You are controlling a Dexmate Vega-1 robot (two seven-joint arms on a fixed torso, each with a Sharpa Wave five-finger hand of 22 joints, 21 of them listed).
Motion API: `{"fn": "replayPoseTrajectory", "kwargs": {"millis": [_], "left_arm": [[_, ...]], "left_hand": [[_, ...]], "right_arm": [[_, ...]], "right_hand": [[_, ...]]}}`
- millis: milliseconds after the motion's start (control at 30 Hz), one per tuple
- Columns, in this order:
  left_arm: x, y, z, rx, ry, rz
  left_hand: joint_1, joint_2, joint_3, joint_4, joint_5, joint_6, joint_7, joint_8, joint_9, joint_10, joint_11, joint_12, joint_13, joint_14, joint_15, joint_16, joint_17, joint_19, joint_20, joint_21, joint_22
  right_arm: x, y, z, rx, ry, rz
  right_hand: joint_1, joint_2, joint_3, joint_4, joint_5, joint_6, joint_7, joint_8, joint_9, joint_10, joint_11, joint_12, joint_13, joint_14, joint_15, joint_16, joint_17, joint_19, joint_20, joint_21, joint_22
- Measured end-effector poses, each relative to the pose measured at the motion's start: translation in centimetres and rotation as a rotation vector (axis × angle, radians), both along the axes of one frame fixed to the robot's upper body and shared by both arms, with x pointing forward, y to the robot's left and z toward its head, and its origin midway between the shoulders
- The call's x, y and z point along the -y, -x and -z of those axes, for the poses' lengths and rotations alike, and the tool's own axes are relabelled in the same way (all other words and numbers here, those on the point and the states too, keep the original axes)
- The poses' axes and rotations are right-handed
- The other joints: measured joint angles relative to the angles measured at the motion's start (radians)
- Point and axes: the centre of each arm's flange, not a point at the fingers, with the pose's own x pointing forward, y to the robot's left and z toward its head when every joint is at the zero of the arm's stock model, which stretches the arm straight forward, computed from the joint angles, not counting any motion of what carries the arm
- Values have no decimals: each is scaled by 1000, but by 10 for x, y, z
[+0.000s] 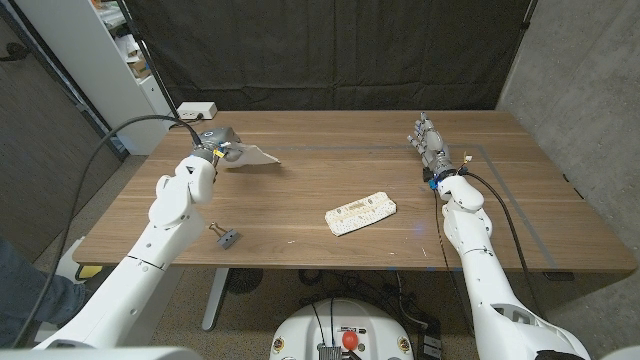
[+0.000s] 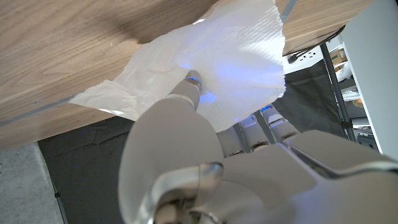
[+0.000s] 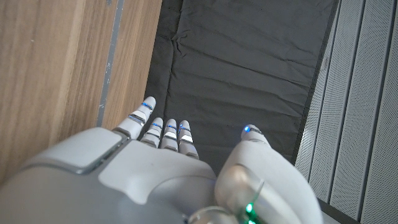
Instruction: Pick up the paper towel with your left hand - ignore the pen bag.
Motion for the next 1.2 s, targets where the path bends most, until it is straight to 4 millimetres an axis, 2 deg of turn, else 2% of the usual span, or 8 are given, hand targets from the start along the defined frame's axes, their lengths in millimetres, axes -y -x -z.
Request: {"fn": "replayPoseTrajectory", "kwargs": {"millis": [100,400,1200], "left_arm": [[0,2,-3,7,-2,-1],[-1,6,-15,35,-10,-1],[1,18,-39,94,-33,5]], "left_hand": [[5,-5,0,0,0,7,0,8,0,7,0,0,1,0,0,0,0,6,6,0,0],[5,-5,-7,1,0,18,0,8,1,23,-2,8,9,13,-2,0,0,11,0,0,0],[11,-11,-23,4,0,21,-4,12,6,23,-2,8,28,26,1,0,0,17,5,-7,0]], "right_arm": [[-1,-1,0,0,-1,-1],[-2,-2,-3,7,-3,-1],[-3,-4,-7,18,-12,4]], "right_hand": [[0,0,0,0,0,0,0,0,0,0,0,0,0,0,0,0,0,0,0,0,0],[0,0,0,0,0,0,0,0,0,0,0,0,0,0,0,0,0,0,0,0,0],[4,4,-3,3,0,0,0,0,0,0,0,0,0,0,0,0,0,0,0,0,0]]}}
